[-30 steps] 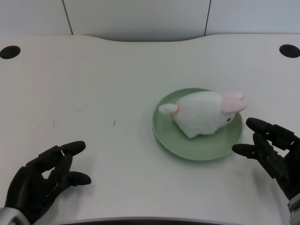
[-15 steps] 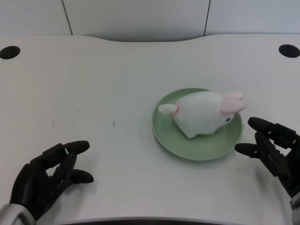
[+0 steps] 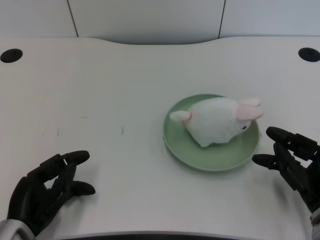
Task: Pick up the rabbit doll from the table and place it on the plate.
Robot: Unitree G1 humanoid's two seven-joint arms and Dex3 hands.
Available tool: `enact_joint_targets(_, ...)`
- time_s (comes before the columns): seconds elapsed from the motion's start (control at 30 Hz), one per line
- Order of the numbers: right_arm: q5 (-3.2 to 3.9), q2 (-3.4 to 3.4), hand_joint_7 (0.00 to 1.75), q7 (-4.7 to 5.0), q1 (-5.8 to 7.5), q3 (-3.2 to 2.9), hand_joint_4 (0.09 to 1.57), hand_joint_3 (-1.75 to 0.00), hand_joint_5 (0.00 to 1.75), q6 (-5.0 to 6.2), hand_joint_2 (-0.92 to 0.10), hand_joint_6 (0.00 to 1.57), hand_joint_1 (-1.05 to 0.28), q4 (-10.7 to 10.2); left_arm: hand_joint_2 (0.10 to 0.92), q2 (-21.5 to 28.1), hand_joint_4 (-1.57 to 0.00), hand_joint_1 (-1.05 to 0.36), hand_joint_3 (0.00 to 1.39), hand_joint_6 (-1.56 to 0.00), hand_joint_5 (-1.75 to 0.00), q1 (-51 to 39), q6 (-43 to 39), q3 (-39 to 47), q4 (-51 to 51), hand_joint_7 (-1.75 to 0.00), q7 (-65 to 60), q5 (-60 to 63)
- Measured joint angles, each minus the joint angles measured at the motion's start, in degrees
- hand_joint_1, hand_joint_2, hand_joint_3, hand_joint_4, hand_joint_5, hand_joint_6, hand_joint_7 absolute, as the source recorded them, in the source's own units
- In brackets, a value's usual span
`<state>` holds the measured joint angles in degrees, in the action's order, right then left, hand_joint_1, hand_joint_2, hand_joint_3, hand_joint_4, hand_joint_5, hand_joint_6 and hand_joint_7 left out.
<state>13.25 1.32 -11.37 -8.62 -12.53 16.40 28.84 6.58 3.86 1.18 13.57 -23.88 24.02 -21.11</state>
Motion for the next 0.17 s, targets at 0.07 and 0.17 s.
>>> enact_joint_targets(0.07, 0.02, 0.02, 0.00, 0.19, 0.07, 0.00, 1.04, -0.40, 0.48, -0.12, -0.92, 1.13, -0.12, -0.29, 0.921, 0.00, -0.61, -0.63, 0.40, -0.67, -1.35, 0.18, -0.72, 0.01, -0.55, -0.61, 0.16, 0.10)
enact_joint_targets(0.17, 0.02, 0.10, 0.01, 0.96, 0.37, 0.00, 1.05, -0.40, 0.50, -0.55, -0.92, 1.13, -0.11, -1.78, 0.921, 0.00, -0.60, -0.63, 0.41, -0.66, -1.35, 0.48, -1.98, 0.02, -1.40, -0.60, 0.38, 0.16)
